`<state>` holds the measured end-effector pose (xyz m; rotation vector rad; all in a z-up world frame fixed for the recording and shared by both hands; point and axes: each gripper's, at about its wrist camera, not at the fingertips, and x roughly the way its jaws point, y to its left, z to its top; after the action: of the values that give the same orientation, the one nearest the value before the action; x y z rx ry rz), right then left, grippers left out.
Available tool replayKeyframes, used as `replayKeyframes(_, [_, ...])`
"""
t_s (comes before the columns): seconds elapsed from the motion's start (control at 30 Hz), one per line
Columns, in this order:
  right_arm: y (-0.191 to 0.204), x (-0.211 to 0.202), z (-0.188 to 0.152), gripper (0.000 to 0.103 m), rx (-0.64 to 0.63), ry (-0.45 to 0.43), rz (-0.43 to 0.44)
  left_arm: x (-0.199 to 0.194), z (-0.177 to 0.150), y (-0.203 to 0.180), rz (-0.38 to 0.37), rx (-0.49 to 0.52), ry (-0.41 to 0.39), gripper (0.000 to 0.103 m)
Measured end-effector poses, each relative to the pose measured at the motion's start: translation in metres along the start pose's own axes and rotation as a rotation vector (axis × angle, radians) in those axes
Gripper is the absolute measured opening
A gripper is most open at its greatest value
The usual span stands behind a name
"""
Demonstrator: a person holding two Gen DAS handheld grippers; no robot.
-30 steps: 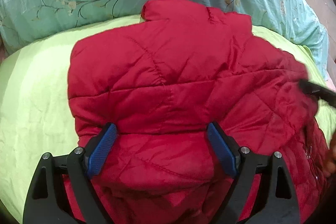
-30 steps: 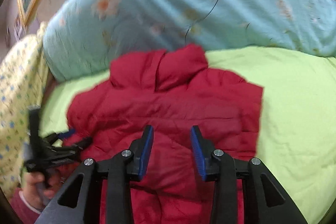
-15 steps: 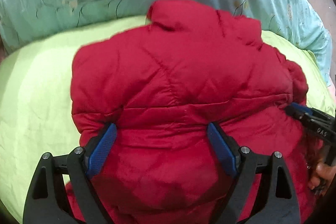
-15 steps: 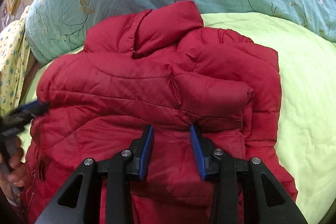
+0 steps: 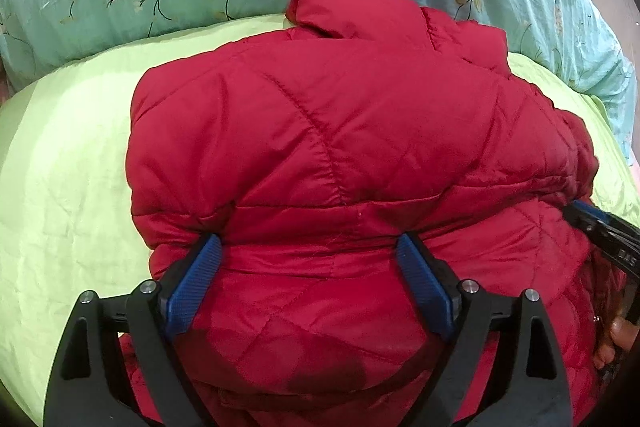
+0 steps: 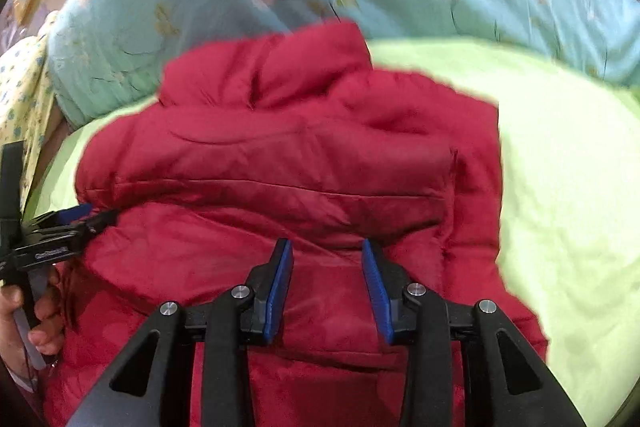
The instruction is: Fold large clothes
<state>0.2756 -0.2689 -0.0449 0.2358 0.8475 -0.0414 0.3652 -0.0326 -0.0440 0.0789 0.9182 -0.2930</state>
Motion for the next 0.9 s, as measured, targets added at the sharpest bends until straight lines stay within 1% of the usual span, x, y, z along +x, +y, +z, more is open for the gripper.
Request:
replayKeyframes(0.13, [-0.002,0.007,0.002,0.036,-0.001,0.012,-0.004,-0.025,-0.011,0.005,-0.023,-0.019,-0.039,0.091])
replayKeyframes(0.2, [-0.002,0.005,-0.001,0.036,0.002,0.006,0.001,-0.027,-0.02,0.007,-0.014,-0.015,-0.028,0.091])
replayKeyframes(0.27, [-0.002,0.005,-0.001,0.036,0.006,0.005,0.008,-0.02,-0.025,0.01,-0.007,-0.014,-0.01,0.091])
replayKeyframes(0.37, [-0.002,0.004,-0.001,0.037,0.006,0.006,0.012,-0.015,-0.022,0.013,-0.014,-0.03,0.007,0.091])
replayKeyframes(0.4, [-0.004,0.0,-0.001,0.038,0.013,0.0,0.032,-0.018,-0.02,0.014,-0.02,-0.035,0.009,0.091])
replayKeyframes(0.53, [-0.017,-0.032,-0.009,0.038,0.078,-0.028,0.12,-0.044,-0.028,0.024,-0.08,-0.057,-0.009,0.091])
replayKeyframes(0.57, [-0.019,-0.043,-0.013,0.041,0.082,-0.045,0.131,-0.051,-0.033,0.029,-0.092,-0.071,-0.013,0.091])
replayKeyframes(0.67, [-0.022,-0.069,-0.026,0.05,0.087,-0.073,0.143,-0.075,-0.052,0.04,-0.106,-0.107,-0.029,0.091])
replayKeyframes(0.9, [-0.034,-0.112,-0.048,0.052,0.112,-0.064,0.16,-0.128,-0.094,0.057,-0.127,-0.157,-0.071,0.091])
